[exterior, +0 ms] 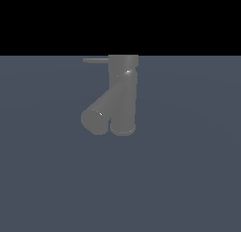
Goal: Turn on the faucet by rotating a designated handle.
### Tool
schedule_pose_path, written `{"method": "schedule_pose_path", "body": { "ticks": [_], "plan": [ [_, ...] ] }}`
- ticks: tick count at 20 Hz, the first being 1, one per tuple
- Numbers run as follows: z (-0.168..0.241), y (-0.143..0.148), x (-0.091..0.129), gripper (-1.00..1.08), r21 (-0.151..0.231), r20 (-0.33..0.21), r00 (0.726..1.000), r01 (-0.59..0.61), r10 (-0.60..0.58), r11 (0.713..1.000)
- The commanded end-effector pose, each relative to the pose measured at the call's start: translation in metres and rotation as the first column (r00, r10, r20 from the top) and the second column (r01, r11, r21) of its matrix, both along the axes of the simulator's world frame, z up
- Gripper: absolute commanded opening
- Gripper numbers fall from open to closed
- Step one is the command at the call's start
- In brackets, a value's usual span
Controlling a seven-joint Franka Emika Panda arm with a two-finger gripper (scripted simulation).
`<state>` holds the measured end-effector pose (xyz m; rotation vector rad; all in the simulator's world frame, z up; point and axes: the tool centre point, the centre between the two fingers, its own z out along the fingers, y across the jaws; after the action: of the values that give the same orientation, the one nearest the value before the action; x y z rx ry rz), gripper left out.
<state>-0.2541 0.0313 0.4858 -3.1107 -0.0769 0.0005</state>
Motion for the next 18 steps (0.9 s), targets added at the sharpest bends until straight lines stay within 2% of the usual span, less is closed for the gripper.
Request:
{"method": "schedule_pose_path", "body": {
  "ticks": [1, 10, 18],
  "plan": [
    [0.0, 0.002, -0.001, -1.0, -0.002, 0.0, 1.0, -0.005, 0.005, 1.0],
    [0.0, 0.003, 0.009, -1.0, 0.016, -0.005, 0.999, 0.039, -0.039, 0.999],
    [-0.003, 0.006, 0.036, -1.0, 0.056, -0.026, 0.988, 0.156, -0.154, 0.986]
  ]
}}
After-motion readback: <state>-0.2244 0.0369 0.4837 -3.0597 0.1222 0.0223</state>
